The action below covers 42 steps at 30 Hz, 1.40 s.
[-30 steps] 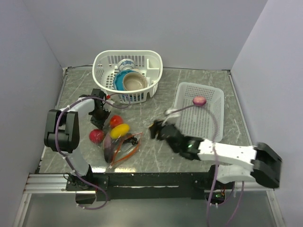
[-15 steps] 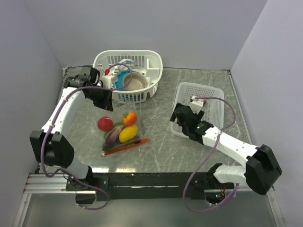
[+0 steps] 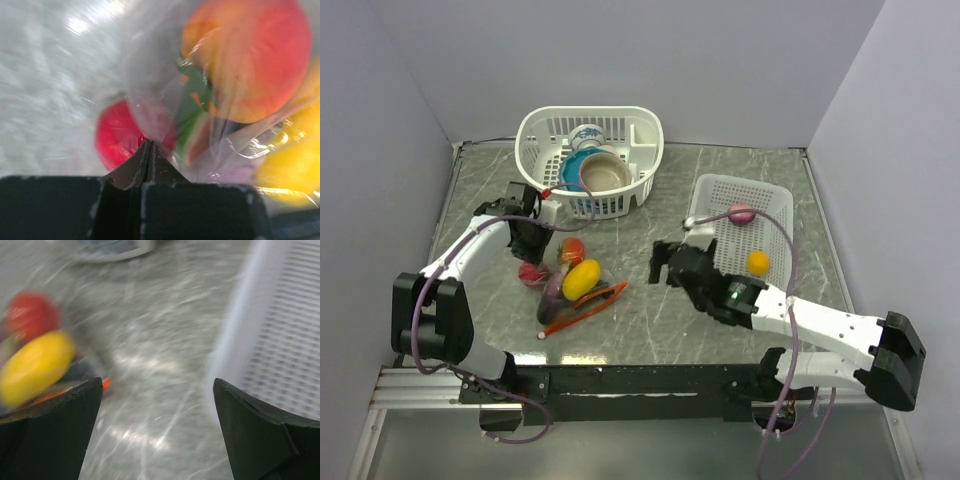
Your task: Open the zip-top bag and remove the fake food
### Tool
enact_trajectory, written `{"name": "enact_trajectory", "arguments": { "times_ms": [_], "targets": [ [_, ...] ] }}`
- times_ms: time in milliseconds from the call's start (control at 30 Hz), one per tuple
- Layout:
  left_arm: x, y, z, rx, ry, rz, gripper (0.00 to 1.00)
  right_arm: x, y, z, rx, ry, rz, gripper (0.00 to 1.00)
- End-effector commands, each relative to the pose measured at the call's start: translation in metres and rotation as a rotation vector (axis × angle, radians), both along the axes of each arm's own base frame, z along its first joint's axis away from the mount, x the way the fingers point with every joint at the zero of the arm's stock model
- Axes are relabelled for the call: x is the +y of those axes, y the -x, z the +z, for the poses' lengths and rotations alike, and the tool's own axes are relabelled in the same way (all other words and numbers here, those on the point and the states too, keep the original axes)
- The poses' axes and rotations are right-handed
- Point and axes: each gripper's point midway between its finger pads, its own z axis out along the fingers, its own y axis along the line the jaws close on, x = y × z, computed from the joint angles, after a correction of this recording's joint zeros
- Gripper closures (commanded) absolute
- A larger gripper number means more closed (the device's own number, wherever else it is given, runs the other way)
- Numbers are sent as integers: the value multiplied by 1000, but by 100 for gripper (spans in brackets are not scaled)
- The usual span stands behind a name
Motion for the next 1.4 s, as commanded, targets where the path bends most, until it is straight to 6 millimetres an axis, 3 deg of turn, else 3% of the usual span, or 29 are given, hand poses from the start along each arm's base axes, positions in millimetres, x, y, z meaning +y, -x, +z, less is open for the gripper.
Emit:
{"name": "enact_trajectory", "arguments": {
  "times_ms": [0,200,333,400,567,700,967,1100,1167,1233,1367],
  "targets": [
    [43,-15,-24,-73,-225,33,99,65,33,5,-52,-9,210,5],
    [42,-3,-41,-32,-233,14,99,150,75,-18,-93,97,471,7],
    [39,5,-52,1,-225,-2,99,182,78,-38,-115,136,570,11],
    [35,8,-56,12,-215,-11,99,190,72,-35,-140,135,570,11],
    [36,9,-62,17,-224,-22,99,191,49,-50,-111,157,552,16],
    [37,10,-68,28,-232,-33,99,179,35,-62,-73,147,512,30],
    [36,8,-77,53,-231,-40,99,168,36,-83,-53,213,528,45],
    [32,6,-76,63,-213,-39,99,179,36,-92,-37,228,561,47],
    [30,5,-74,64,-204,-38,99,184,35,-99,-30,240,568,44],
    [29,5,-74,69,-199,-42,99,189,30,-102,-27,240,570,22],
    [23,6,-75,76,-197,-57,99,202,26,-97,-52,217,594,5]
  ]
}}
